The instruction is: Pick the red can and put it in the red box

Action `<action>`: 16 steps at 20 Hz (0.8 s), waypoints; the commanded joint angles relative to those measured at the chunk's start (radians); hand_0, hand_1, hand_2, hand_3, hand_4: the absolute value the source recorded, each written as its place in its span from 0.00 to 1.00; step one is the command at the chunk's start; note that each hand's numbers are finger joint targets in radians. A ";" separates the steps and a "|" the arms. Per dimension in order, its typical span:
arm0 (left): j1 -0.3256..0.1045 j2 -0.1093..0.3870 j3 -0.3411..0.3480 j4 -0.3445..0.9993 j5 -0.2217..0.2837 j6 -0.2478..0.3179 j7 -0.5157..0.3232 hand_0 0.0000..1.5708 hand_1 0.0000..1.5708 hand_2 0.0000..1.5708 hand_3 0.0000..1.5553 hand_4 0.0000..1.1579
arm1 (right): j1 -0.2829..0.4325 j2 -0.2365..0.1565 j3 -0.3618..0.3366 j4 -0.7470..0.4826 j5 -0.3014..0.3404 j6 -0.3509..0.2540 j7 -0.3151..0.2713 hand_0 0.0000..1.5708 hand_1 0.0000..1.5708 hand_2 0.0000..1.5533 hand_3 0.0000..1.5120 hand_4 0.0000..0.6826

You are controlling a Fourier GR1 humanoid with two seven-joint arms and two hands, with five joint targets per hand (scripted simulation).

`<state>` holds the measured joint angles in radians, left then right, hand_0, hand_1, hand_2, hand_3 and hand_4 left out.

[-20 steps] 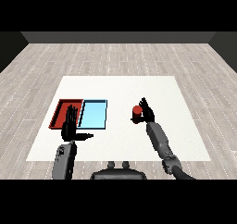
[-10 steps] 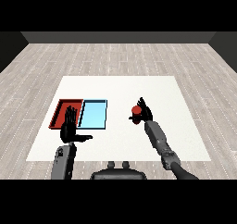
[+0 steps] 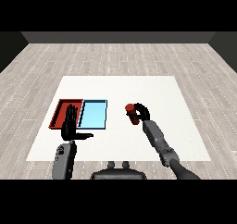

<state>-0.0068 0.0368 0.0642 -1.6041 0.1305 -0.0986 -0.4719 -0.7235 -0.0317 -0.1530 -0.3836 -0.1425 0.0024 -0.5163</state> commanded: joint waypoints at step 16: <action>-0.033 -0.007 -0.001 -0.034 0.020 0.024 0.083 0.00 0.00 0.00 0.00 0.00 | -0.006 -0.002 0.030 -0.062 0.070 -0.089 0.010 0.97 0.97 0.95 0.92 0.85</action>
<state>-0.0109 0.0376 0.0703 -1.6274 0.1485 -0.0967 -0.4394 -0.7270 -0.0373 -0.1211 -0.4262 -0.0793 -0.0707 -0.4716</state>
